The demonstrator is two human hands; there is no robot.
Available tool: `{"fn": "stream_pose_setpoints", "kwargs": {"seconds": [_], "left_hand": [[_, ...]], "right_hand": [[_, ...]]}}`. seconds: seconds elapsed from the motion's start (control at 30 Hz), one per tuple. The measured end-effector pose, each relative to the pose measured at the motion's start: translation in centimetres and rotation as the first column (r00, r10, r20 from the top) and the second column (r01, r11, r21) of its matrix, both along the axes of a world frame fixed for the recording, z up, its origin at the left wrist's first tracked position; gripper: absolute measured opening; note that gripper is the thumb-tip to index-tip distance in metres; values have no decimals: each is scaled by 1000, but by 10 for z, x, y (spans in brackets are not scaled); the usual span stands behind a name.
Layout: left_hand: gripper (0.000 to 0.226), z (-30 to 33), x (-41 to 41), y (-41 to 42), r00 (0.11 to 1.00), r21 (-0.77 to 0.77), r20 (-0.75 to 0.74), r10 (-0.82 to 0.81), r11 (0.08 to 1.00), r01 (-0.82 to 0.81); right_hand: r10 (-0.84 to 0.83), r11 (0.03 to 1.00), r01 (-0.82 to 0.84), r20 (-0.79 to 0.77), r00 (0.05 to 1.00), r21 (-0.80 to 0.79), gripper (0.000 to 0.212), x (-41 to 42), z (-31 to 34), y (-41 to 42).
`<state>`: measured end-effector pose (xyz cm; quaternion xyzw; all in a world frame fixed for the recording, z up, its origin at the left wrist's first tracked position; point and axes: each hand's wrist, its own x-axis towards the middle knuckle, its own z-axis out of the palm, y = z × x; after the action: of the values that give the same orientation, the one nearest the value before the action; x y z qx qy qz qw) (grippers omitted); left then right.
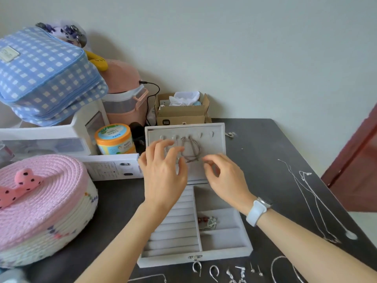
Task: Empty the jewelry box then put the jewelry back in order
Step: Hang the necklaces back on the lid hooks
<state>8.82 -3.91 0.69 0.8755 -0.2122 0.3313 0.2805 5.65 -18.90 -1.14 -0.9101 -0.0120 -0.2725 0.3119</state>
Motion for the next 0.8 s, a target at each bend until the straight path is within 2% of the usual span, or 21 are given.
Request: {"fn": "stream_pose_setpoints", "kwargs": {"seconds": [0.13,0.23,0.33,0.43,0.53,0.63,0.8], "left_hand": [[34,-9,-32,-43,971,98,-178,-162,979,181],[46,-17,-57,-82,856,153,-435,-280,914,377],[55,-27,-82,-119,793,213,-511,-330,846,489],[53,-36,-93,-152,756,352,-581,-304,743,569],[59,-46,-89,-176,723,457,-667,-180,667,588],[62,-62,-78,-187,711,504,-700,-62,663,554],[62,-74,-78,-187,757,535,-652,-56,673,511]], "right_hand": [[-59,997,58,-28,998,-47,21,-31,-6,-43],[-163,985,160,-42,986,-59,22,-55,-10,-83],[-275,960,269,-70,959,-82,22,-79,-13,-126],[-395,918,387,-113,912,-87,21,-97,-17,-166],[-473,880,473,-216,854,-55,22,-110,-19,-195],[-492,859,512,-301,817,-16,22,-116,-21,-213],[-487,847,531,-377,788,16,16,-100,-27,-228]]}}
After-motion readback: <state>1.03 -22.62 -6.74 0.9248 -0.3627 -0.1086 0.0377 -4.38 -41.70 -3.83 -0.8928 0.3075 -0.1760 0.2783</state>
